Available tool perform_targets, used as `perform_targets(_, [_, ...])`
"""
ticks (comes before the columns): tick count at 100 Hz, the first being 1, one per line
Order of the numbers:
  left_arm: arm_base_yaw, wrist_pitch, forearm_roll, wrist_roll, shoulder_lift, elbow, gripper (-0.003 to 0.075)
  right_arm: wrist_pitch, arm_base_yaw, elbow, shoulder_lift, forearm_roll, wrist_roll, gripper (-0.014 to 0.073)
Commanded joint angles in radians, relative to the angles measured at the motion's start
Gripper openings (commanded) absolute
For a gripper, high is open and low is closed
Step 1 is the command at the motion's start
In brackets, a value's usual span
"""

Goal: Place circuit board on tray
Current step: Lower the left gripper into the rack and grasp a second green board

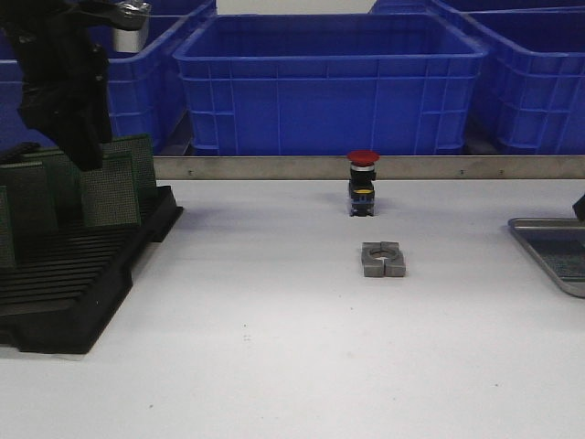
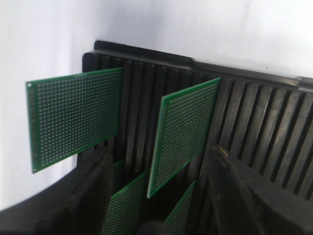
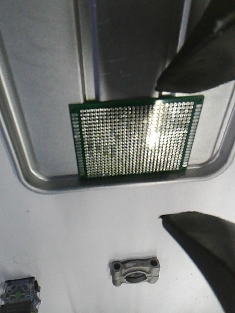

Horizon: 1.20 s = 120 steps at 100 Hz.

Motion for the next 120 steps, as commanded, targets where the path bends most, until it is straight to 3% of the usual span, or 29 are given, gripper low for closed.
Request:
perform_targets(1, [0.0,-0.035,-0.022,0.001,-0.052,-0.027,0.0391,0.038,-0.006,-0.028,-0.049,0.037,-0.007,0.0531])
perform_targets(76, [0.0,0.04,-0.082,0.001,0.022,-0.025,0.0383,0.038,-0.006,-0.028,-0.049,0.037,-0.007,0.0531])
perform_targets(86, [0.0,0.04,-0.082,0.001,0.022,-0.025,0.0308,0.038,-0.006,-0.028,-0.049,0.037,-0.007,0.0531])
perform_targets(108, [0.0,0.035,-0.082,0.001,0.022,-0.027,-0.002,0.037,-0.006,-0.028,-0.049,0.037,-0.008,0.0531])
perform_targets(120, [0.0,0.033,-0.082,0.001,0.018,-0.027,-0.0018,0.037,-0.006,-0.028,-0.049,0.037,-0.008,0.0531])
